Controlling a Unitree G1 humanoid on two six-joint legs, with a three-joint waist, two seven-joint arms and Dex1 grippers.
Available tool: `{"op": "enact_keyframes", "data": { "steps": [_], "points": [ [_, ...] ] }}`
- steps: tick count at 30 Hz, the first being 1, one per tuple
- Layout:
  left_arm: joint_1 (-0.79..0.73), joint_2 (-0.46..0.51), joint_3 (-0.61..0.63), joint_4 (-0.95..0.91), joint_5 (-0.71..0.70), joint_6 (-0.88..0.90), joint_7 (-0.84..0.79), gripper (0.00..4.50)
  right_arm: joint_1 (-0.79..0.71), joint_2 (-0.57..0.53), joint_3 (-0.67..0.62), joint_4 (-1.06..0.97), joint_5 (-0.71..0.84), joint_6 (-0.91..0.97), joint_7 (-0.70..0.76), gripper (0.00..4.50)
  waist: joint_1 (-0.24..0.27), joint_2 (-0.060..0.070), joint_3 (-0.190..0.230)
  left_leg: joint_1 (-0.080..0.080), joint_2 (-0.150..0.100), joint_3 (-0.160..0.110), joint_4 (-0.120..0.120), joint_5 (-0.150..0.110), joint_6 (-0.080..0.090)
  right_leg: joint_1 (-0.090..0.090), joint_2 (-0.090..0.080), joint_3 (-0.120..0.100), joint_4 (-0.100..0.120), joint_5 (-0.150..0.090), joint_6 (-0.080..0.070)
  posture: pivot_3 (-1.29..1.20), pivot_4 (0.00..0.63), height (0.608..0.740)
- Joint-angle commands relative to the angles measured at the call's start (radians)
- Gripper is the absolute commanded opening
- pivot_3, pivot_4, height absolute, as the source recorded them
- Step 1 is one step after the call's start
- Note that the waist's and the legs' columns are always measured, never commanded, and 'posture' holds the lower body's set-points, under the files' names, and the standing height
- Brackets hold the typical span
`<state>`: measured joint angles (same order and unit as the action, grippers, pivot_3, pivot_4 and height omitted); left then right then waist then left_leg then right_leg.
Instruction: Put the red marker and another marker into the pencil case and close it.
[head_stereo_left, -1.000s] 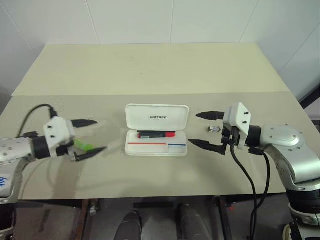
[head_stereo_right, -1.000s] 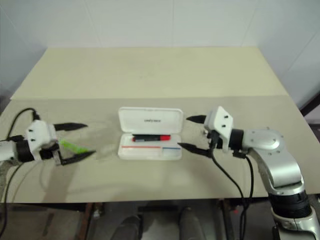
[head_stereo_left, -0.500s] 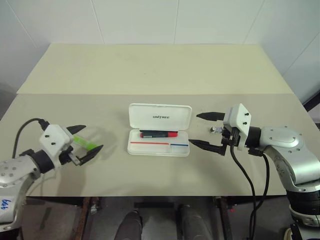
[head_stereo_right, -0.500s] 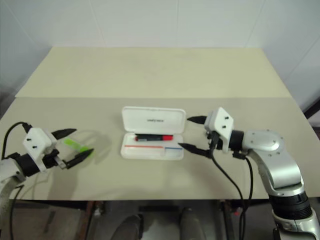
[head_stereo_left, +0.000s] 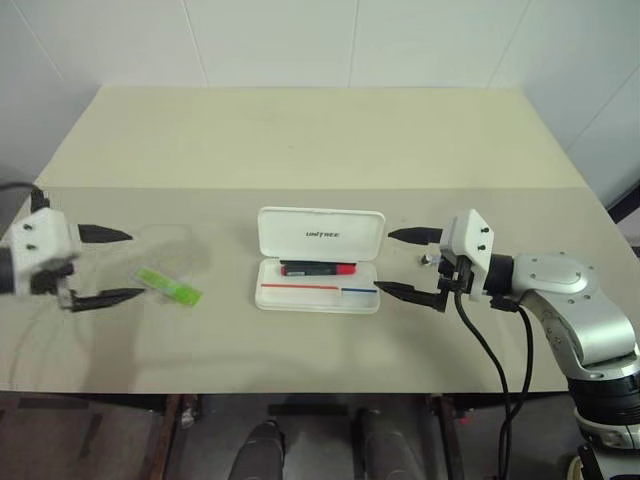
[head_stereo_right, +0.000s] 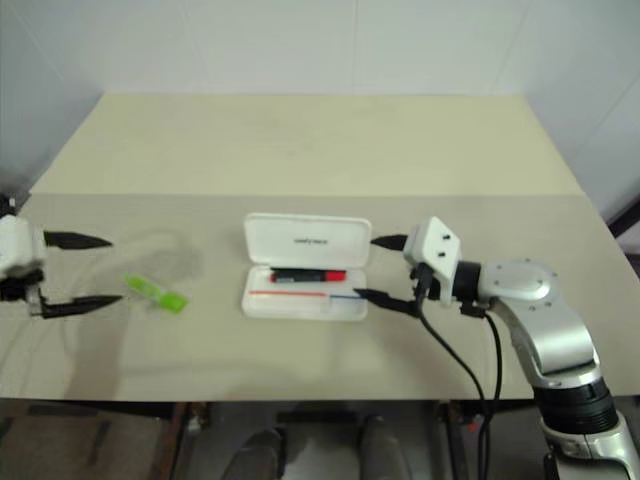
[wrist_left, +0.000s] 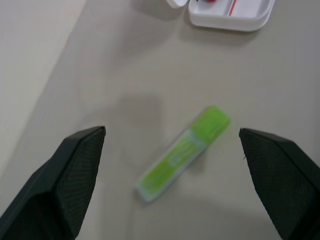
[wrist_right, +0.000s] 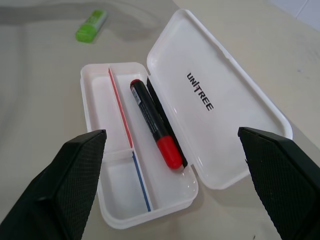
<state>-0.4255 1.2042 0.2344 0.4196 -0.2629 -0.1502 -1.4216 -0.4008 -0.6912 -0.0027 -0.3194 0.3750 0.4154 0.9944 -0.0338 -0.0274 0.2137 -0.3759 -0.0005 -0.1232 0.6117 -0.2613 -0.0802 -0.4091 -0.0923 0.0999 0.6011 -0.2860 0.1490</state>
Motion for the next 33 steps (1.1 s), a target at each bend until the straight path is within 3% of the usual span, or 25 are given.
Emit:
{"op": "enact_keyframes", "data": {
  "steps": [1, 2, 7, 14, 27, 33],
  "points": [
    [-0.123, 0.010, -0.108, 0.177, 0.088, -0.172, -0.116, 4.50, -0.001, 0.007, -0.012, -0.033, 0.009, -0.013, -0.024, 4.46, 0.000, 0.000, 0.000, 0.000, 0.000, 0.000, 0.000, 0.000, 0.000, 0.000, 0.000, 0.000, 0.000, 0.003, 0.006, 0.00, 0.150, 0.740],
    [-0.197, -0.002, -0.157, 0.245, 0.128, -0.225, -0.150, 4.50, 0.007, 0.009, -0.015, -0.043, 0.011, -0.009, -0.035, 4.46, 0.000, 0.000, 0.000, 0.000, 0.000, 0.000, 0.000, 0.000, 0.000, -0.001, 0.000, 0.000, 0.001, 0.006, 0.012, 0.00, 0.150, 0.740],
    [-0.458, -0.054, -0.401, 0.488, 0.265, -0.354, -0.193, 4.50, 0.032, 0.011, -0.032, -0.079, 0.016, 0.004, -0.077, 4.46, 0.003, -0.001, 0.000, -0.002, 0.001, 0.000, 0.000, 0.000, 0.001, -0.003, 0.001, -0.001, 0.003, 0.005, 0.013, 0.00, 0.150, 0.740],
    [-0.676, -0.175, -0.529, 0.715, 0.389, -0.468, -0.193, 4.50, 0.054, 0.004, -0.054, -0.126, 0.024, 0.022, -0.126, 4.46, -0.001, -0.001, 0.000, -0.003, 0.000, -0.001, 0.001, 0.000, 0.001, -0.003, 0.001, -0.001, 0.005, 0.004, 0.014, 0.00, 0.150, 0.740],
    [-0.805, -0.194, -0.795, 0.828, 0.380, -0.588, -0.193, 4.50, 0.107, -0.025, -0.098, -0.181, 0.042, 0.053, -0.163, 4.46, 0.001, -0.002, 0.000, -0.003, 0.000, -0.001, 0.003, 0.000, 0.001, -0.003, 0.001, -0.001, 0.007, 0.004, 0.015, 0.00, 0.150, 0.740],
    [-0.818, -0.210, -0.800, 0.861, 0.429, -0.667, -0.193, 4.50, 0.112, -0.019, -0.100, -0.188, 0.039, 0.051, -0.177, 4.46, 0.000, -0.002, 0.000, -0.003, 0.000, -0.001, 0.002, 0.000, 0.001, -0.003, 0.001, -0.001, 0.006, 0.004, 0.015, 0.00, 0.150, 0.740]
  ]
}}
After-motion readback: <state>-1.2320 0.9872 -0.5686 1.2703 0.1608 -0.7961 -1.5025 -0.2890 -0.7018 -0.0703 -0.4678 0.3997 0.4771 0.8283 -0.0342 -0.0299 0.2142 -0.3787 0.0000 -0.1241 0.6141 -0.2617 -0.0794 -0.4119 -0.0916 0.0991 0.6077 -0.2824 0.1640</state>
